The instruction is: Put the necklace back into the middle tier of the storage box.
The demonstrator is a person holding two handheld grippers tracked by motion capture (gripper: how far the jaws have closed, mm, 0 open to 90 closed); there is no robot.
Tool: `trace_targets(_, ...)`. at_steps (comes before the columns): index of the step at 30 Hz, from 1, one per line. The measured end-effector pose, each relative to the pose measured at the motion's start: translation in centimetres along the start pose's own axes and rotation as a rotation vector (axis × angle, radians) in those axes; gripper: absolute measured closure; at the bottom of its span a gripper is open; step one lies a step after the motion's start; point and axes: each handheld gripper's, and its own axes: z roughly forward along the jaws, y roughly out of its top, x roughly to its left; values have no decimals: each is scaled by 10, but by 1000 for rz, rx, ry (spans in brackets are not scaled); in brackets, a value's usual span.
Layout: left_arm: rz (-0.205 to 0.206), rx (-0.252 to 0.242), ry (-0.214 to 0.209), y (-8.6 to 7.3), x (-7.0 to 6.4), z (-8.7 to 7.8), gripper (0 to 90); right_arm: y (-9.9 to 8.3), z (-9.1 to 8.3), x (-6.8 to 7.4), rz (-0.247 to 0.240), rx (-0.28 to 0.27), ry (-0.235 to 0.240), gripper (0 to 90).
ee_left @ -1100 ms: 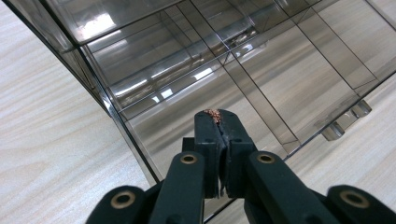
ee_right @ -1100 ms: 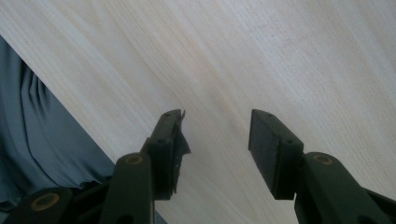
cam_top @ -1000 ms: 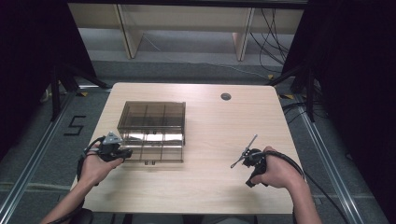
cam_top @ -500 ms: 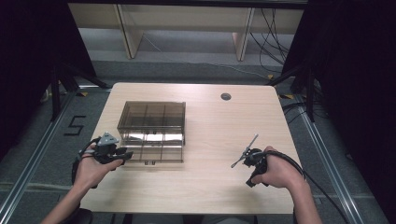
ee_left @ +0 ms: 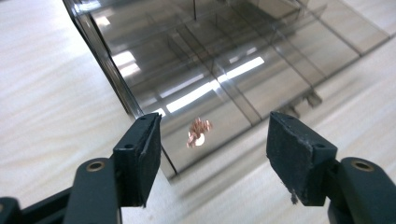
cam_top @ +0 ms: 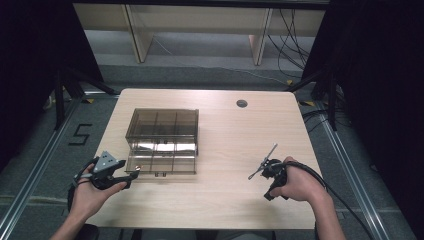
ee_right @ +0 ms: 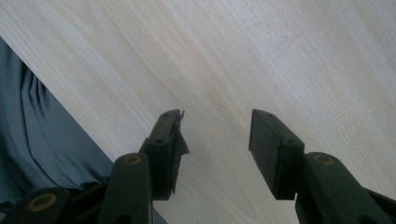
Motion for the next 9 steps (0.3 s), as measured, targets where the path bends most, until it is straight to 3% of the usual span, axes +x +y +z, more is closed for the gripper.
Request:
trace_targets(2, 32, 17, 11, -1, 1, 0, 347, 1, -1, -1, -27, -1, -1, 541)
trace_targets(3, 9, 6, 10, -2, 0, 1, 347, 0, -1, -1, -18, 1, -4, 540)
trace_targets(4, 13, -3, 4, -1, 1, 2, 347, 0, 0, 0, -5, 1, 1, 537)
trace_targets(9, 30, 1, 4, 1, 3, 1, 380, -1, 0, -4, -36, -1, 7, 532)
